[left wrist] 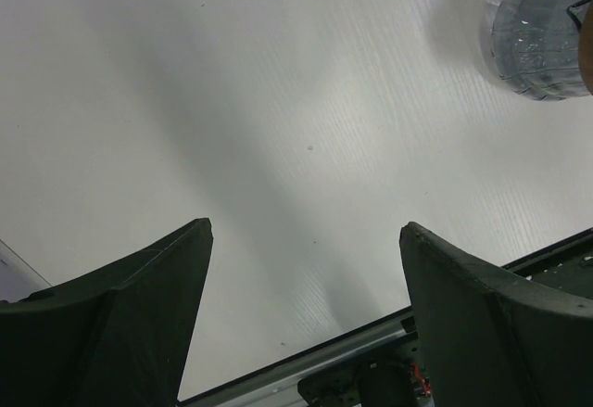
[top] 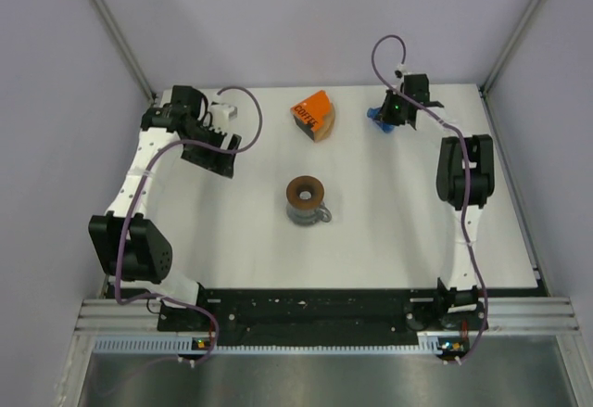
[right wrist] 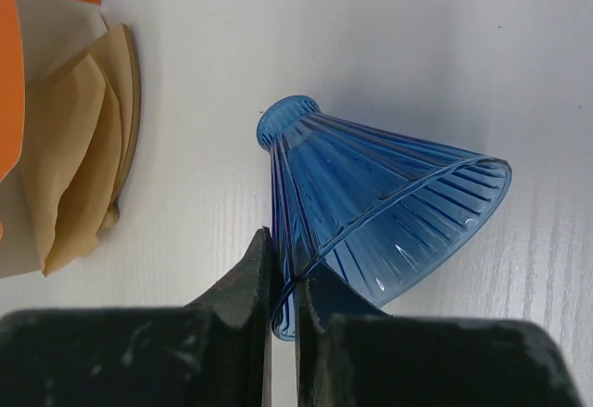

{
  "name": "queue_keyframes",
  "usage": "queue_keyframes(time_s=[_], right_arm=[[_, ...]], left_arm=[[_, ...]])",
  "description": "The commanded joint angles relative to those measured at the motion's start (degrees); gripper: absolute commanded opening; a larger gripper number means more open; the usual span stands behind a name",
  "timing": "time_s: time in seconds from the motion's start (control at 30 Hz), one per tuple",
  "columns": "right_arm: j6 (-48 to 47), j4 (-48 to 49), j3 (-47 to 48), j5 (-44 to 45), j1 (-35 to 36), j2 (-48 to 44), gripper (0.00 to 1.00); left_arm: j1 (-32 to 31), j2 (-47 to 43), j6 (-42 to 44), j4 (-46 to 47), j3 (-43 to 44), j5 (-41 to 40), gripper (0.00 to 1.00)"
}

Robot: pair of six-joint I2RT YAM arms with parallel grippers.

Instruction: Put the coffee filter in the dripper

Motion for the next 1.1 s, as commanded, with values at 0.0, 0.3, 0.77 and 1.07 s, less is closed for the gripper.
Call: queue_keyframes(time_s=[0.0,0.3,0.77,1.07], right_arm=[[-4.1,-0.9,-0.8,-2.7,-0.1,-2.6,0.0],[-30.8,3.4,-18.0,14.4,10.2,-27.2,0.0],[-76.5,5.0,-34.1,24.9,36.4,-53.4,0.0],[-94.9,3.9,-37.0,40.4,55.8,-54.5,0.0]], left_arm=[[-0.3,-2.6,-2.1,-0.5,2.9,3.1,0.88],[-2.0,-0.7,-9.1,0.0,10.2,6.6,0.87],[-8.5,-0.5,-12.2,-2.3,24.4,4.5,0.87],[-22.7,-4.8,-8.2,-0.7,28.3,2.4,0.9]])
